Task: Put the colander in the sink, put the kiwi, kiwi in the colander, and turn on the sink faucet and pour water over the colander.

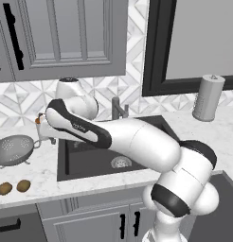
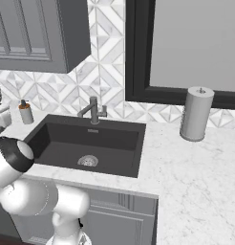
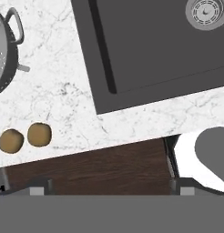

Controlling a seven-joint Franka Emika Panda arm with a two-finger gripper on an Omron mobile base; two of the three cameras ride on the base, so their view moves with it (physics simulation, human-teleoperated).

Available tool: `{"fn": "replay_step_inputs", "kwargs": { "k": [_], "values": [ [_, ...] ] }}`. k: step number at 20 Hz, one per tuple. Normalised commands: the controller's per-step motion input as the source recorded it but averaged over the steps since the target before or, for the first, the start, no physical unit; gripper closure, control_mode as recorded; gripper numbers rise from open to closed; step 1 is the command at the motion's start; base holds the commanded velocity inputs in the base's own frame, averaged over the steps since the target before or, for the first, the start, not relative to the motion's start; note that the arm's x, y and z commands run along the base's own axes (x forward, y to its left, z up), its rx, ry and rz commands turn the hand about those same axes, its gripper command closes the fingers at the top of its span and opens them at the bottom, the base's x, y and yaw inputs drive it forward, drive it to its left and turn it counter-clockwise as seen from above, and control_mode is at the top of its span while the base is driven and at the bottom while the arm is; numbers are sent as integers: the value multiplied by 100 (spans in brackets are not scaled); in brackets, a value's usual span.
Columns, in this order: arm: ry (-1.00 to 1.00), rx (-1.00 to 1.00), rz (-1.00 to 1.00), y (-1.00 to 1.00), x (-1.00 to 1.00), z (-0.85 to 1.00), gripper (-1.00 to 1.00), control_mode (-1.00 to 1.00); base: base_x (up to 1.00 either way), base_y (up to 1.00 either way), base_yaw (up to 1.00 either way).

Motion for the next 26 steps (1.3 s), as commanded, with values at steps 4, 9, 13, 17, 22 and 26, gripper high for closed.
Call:
{"fn": "replay_step_inputs", "kwargs": {
  "k": [4,9,13,17,22,26],
  "values": [
    [-2,15,-10,36,8,-23,-100,-100,0,0,0],
    [0,1,-17,34,31,-19,-100,-100,0,0,0],
    [0,-1,-18,14,45,-14,-100,-100,0,0,0],
    [0,0,-11,23,52,-10,-100,-100,0,0,0],
    [0,0,0,33,47,-14,-100,-100,0,0,0],
    [0,0,0,29,43,-16,-100,-100,0,0,0]
  ]
}}
